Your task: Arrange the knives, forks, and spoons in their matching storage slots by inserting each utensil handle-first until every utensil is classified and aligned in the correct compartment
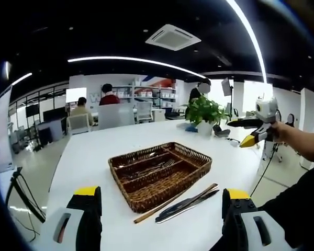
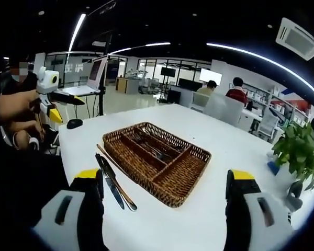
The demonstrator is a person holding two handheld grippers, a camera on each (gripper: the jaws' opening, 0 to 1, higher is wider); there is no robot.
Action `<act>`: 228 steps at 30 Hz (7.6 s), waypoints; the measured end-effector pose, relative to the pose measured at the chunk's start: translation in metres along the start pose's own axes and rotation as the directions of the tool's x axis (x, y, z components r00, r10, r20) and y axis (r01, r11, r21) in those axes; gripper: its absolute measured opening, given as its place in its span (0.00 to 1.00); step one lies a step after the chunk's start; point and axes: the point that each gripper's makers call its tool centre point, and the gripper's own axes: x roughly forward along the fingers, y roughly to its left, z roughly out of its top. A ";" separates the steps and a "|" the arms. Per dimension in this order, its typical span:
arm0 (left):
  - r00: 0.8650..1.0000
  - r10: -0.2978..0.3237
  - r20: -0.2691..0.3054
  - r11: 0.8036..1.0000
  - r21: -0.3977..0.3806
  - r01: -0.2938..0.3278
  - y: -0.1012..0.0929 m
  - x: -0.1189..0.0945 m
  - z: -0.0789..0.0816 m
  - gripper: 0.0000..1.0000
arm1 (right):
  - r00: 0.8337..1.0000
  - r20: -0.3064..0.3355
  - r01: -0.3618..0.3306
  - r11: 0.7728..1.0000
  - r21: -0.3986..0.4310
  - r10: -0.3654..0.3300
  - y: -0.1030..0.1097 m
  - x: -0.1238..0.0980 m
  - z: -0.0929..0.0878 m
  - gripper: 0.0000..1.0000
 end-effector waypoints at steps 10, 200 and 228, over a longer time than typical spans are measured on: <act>1.000 0.001 -0.005 1.000 0.000 -0.001 0.000 0.001 -0.002 1.00 | 1.000 -0.007 -0.017 1.000 -0.009 0.017 0.003 0.005 -0.007 0.97; 1.000 0.023 -0.003 1.000 -0.007 -0.023 0.013 -0.009 -0.006 1.00 | 0.953 -0.133 0.298 0.915 0.272 -0.271 -0.058 0.044 -0.062 0.03; 0.999 0.037 -0.007 0.999 -0.030 -0.037 0.024 -0.013 -0.015 1.00 | 0.947 -0.193 0.304 0.908 0.287 -0.255 -0.056 0.078 -0.070 0.03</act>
